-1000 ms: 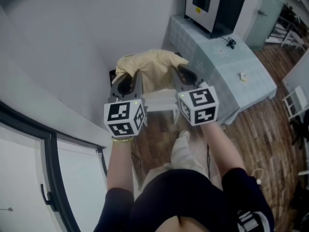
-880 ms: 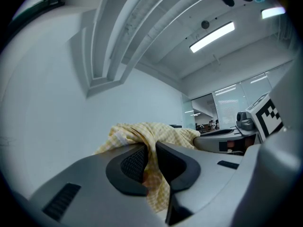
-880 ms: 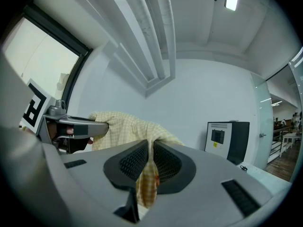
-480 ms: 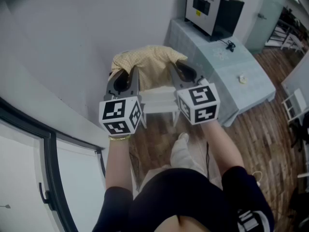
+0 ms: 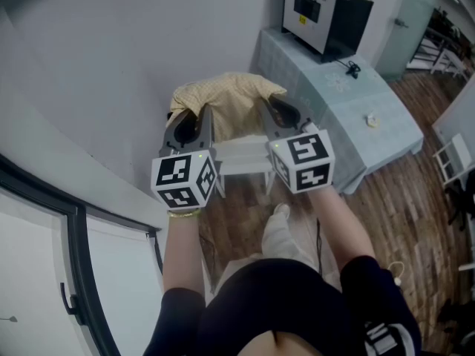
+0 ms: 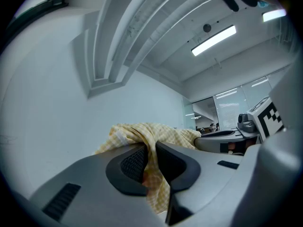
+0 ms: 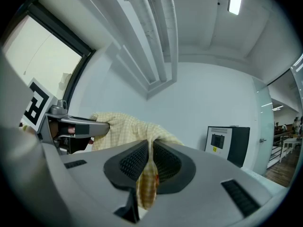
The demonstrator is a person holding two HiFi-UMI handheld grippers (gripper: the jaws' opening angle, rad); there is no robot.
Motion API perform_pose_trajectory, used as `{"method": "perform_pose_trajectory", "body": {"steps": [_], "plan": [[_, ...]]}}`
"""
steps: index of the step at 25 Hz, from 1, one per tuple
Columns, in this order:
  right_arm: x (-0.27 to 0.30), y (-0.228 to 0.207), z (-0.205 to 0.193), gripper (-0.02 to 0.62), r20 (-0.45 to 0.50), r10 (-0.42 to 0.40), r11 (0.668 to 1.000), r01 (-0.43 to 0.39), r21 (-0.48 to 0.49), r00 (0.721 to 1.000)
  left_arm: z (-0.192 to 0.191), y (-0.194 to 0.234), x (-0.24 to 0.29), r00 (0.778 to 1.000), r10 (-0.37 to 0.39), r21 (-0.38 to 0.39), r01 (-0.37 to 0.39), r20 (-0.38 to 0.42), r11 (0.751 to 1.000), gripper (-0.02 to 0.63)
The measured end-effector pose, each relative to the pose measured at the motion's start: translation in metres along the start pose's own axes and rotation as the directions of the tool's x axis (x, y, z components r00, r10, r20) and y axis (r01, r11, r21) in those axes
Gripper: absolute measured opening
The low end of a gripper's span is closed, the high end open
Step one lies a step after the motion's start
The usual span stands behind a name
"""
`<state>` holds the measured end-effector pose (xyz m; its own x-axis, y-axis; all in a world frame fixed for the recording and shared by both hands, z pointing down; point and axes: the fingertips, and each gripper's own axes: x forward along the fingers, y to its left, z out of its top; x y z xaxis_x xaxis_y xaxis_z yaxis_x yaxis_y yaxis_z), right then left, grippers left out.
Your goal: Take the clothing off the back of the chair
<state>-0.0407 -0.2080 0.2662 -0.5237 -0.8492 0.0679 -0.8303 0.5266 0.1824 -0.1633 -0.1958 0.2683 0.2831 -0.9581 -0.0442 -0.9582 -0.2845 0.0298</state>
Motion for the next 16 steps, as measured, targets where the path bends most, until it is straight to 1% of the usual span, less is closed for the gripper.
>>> {"method": "perform_pose_trajectory", "body": {"steps": [16], "plan": [[0.004, -0.013, -0.008, 0.044, -0.006, 0.001, 1.000, -0.001, -0.014, 1.000, -0.009, -0.005, 0.014, 1.000, -0.003, -0.014, 0.003, -0.013, 1.000, 0.046]]}}
